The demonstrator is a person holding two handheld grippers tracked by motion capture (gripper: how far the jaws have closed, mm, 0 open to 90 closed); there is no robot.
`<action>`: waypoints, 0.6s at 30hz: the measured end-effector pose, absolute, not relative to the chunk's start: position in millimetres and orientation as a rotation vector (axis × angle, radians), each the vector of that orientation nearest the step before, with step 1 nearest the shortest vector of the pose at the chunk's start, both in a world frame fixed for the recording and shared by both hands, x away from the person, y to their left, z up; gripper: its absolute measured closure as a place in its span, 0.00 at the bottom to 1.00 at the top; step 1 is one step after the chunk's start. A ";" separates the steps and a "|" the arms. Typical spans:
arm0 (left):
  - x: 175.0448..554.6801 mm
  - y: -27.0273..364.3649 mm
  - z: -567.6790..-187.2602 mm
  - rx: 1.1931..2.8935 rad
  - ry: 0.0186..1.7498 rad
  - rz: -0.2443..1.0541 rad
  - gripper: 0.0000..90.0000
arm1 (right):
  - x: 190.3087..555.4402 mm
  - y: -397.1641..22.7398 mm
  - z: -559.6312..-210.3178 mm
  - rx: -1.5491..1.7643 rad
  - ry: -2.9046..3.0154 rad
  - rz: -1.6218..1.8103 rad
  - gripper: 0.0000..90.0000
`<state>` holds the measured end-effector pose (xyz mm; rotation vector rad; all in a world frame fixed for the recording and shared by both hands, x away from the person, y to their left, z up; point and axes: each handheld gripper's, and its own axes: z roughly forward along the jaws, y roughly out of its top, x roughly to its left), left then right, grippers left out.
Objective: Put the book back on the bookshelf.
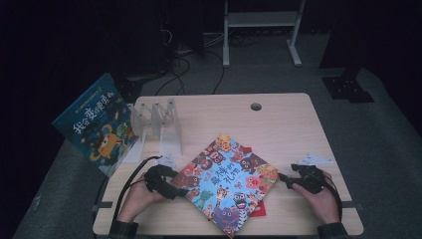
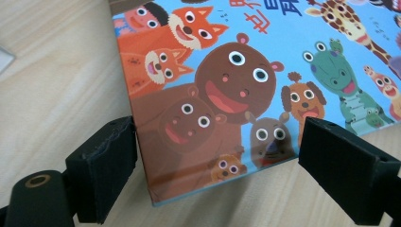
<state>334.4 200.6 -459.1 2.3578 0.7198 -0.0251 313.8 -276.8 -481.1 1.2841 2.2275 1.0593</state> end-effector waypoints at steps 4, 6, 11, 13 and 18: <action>332.8 199.7 -459.8 2.355 0.713 -0.034 0.13 | 321.3 -275.6 -480.8 1.289 2.226 1.054 0.36; 330.8 198.6 -459.4 2.365 0.707 -0.036 0.13 | 329.3 -273.8 -480.0 1.289 2.224 1.042 0.36; 326.1 195.4 -459.3 2.367 0.706 -0.039 0.12 | 345.5 -271.1 -481.0 1.307 2.208 1.045 0.37; 323.2 193.4 -459.1 2.372 0.703 -0.039 0.12 | 350.9 -270.1 -480.4 1.311 2.209 1.042 0.37; 319.2 191.3 -459.8 2.367 0.694 -0.036 0.12 | 361.9 -269.1 -479.2 1.340 2.198 1.058 0.33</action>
